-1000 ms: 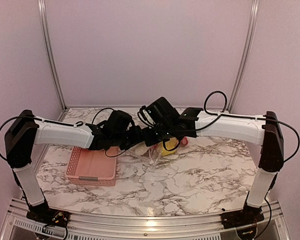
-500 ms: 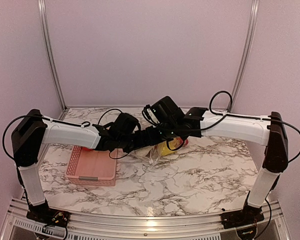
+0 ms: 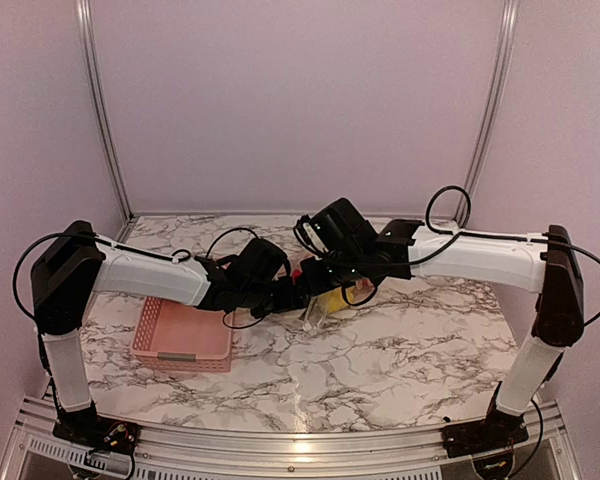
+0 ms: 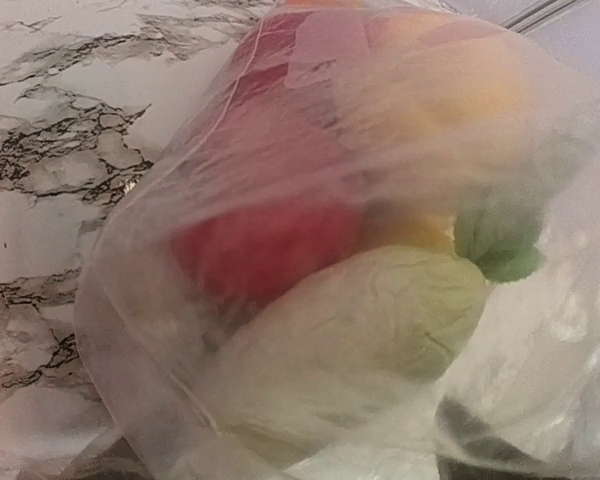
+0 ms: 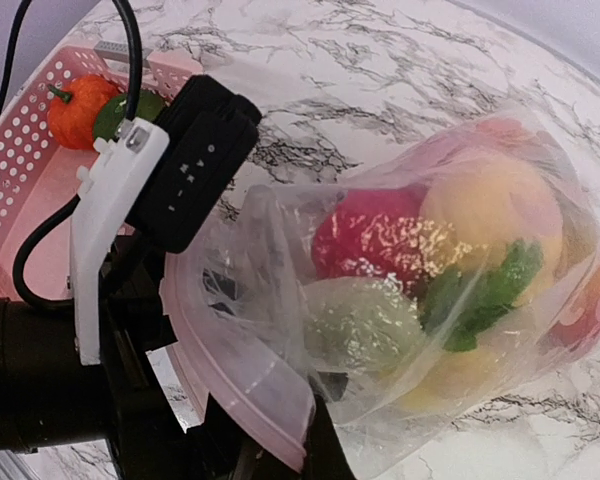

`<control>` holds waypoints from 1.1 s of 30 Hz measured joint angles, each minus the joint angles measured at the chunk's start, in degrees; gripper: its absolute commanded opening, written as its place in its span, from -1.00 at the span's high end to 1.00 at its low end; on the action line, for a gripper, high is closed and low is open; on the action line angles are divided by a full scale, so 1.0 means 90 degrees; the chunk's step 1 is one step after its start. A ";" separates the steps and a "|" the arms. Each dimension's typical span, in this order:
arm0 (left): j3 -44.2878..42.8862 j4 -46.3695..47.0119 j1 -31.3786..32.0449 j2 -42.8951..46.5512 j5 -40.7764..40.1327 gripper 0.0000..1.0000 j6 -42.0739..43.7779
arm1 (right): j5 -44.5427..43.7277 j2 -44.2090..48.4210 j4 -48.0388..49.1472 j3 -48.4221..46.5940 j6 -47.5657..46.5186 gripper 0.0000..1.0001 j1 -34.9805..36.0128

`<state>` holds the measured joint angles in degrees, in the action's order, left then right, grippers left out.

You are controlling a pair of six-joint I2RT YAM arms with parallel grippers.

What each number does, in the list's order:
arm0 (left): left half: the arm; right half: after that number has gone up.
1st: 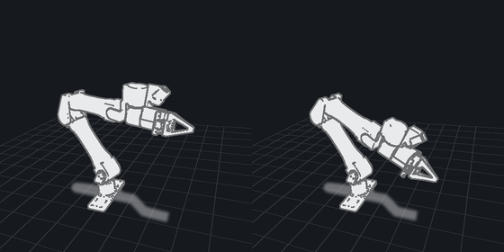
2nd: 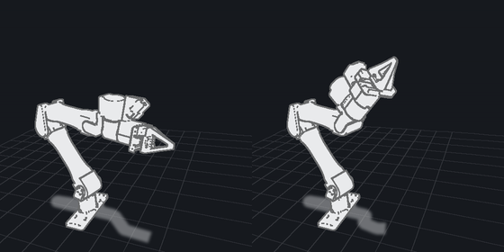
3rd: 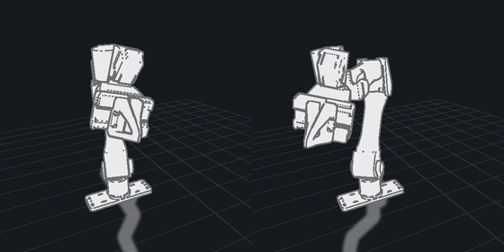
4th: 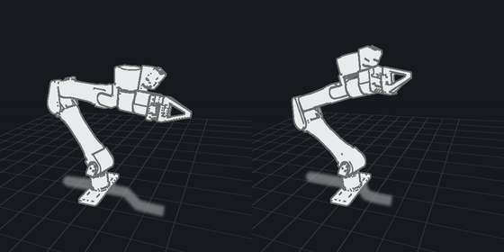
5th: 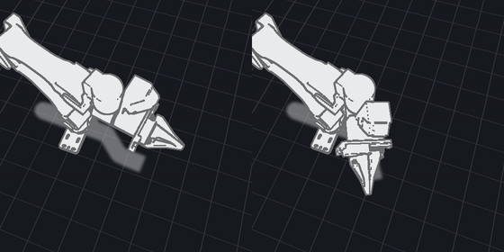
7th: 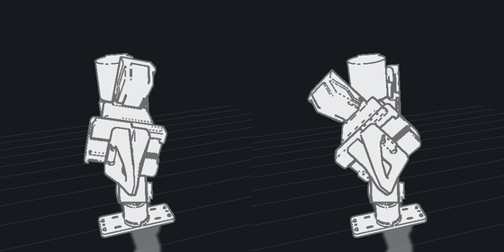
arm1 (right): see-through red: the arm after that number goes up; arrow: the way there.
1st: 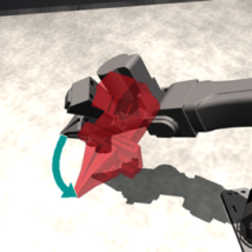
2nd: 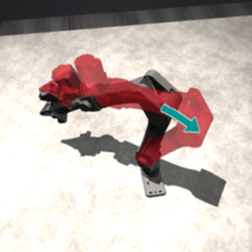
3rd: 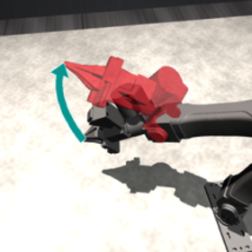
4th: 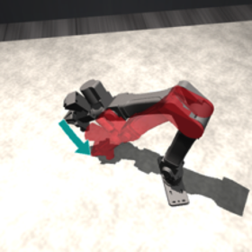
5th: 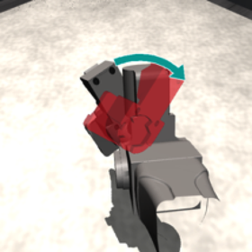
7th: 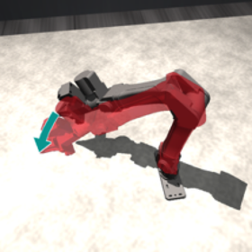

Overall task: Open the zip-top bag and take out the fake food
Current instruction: Pick up the fake vegetable from the zipper food storage bag.

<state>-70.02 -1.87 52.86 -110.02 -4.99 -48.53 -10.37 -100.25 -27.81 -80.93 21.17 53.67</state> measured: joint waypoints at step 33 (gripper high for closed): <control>-0.1212 -0.1064 0.0374 -0.1171 -0.0505 0.17 0.0833 | 0.0265 0.0226 0.0665 0.1107 0.0175 1.00 -0.0233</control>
<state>-80.93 -11.44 56.23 -120.55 -9.54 -41.04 -7.99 -98.21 -21.82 -70.96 22.74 51.57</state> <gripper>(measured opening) 0.487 0.005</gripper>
